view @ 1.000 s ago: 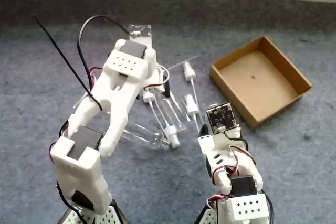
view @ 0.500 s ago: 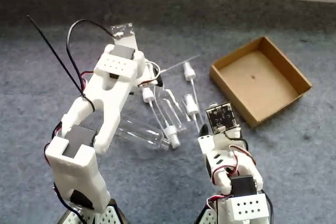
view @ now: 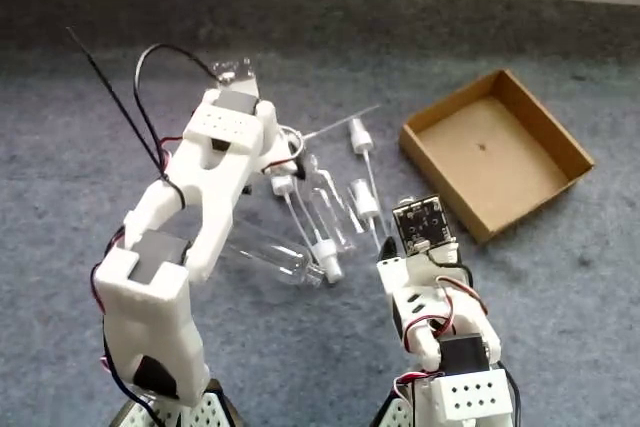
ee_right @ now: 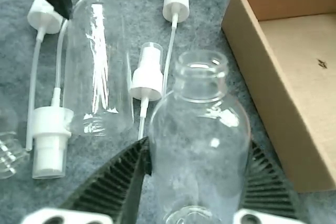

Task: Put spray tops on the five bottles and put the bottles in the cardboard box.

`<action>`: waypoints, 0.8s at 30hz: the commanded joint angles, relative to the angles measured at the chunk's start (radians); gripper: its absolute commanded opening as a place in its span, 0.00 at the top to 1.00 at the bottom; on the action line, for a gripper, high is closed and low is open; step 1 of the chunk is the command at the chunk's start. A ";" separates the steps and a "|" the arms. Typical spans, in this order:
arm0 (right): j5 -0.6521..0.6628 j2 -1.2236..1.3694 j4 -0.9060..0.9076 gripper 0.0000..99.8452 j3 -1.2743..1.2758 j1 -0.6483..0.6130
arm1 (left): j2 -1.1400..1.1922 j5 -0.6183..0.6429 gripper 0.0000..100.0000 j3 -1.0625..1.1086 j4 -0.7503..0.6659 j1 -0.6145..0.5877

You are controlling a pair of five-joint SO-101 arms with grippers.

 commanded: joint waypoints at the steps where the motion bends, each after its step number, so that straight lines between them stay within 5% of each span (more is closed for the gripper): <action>1: -0.003 0.001 -0.018 0.78 -0.010 0.012 | 0.067 0.049 0.71 -0.091 0.003 0.005; 6: -0.003 0.001 -0.018 0.78 -0.010 0.012 | 0.130 0.054 0.74 -0.174 0.003 0.012; 12: -0.003 0.001 -0.018 0.78 -0.010 0.012 | 0.170 0.048 0.97 -0.209 0.000 0.012; 24: -0.003 0.001 -0.018 0.78 -0.010 0.012 | 0.171 0.048 0.94 -0.236 0.015 0.013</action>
